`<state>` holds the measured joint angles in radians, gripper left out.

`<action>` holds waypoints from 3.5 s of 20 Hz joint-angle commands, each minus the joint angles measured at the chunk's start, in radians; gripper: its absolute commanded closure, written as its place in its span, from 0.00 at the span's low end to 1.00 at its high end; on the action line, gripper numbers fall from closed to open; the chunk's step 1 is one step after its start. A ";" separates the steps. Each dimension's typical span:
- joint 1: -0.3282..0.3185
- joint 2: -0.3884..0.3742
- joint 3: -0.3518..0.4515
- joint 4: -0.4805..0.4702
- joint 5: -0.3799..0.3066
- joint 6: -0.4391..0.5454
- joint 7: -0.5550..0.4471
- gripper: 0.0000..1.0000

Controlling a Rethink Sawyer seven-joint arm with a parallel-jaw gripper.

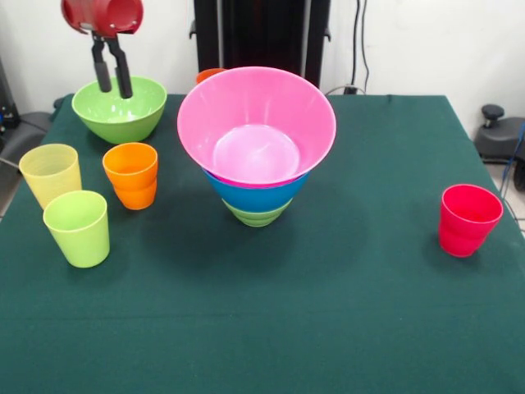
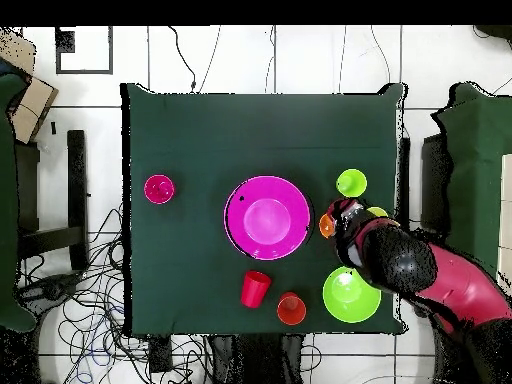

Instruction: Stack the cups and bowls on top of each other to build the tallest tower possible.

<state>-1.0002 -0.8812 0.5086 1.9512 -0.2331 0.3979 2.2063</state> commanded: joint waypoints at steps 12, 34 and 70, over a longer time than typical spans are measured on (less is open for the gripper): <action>0.029 0.121 -0.079 -0.055 -0.148 -0.004 -0.031 0.00; 0.105 0.207 -0.209 -0.070 -0.181 -0.088 0.038 0.00; 0.163 0.228 -0.330 -0.065 -0.147 -0.088 0.001 0.00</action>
<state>-0.8789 -0.6473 0.1712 1.9148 -0.3363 0.2909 2.2063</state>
